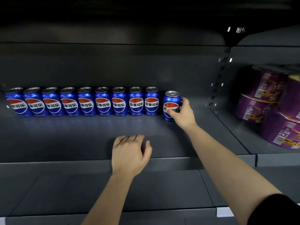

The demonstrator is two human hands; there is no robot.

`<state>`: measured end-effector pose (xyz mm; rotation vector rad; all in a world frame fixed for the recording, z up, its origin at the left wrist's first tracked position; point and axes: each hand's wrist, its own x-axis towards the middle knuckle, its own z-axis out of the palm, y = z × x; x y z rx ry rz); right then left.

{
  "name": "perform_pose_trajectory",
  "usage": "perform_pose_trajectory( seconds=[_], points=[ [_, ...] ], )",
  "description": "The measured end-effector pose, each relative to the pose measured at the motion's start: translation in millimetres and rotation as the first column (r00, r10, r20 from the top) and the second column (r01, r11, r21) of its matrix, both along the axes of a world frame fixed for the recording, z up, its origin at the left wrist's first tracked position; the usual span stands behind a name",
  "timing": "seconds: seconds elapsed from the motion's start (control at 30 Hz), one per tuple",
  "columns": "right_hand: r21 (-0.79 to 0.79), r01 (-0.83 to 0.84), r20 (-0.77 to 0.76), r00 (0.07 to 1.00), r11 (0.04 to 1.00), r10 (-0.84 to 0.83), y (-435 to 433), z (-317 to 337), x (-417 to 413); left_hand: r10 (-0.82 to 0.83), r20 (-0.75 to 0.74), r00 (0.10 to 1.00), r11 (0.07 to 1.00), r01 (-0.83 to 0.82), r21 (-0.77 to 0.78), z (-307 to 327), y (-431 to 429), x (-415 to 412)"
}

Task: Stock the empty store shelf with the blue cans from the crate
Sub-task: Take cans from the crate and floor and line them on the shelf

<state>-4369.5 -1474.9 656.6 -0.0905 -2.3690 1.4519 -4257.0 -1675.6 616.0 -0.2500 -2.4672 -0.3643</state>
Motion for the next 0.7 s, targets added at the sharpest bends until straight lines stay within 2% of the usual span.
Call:
perform_pose_trajectory(
  seconds=[0.4, 0.7],
  points=[
    [0.003, 0.119, 0.068, 0.991, 0.993, -0.118, -6, -18, -25, 0.014, 0.008, 1.000, 1.000, -0.014, -0.004, -2, 0, -2],
    [0.067, 0.200, 0.096, 0.974, 0.978, -0.206, -11, -16, -36, 0.031, 0.007, 1.000, 0.999, -0.031, -0.011, 0, 1, -1]
  ],
)
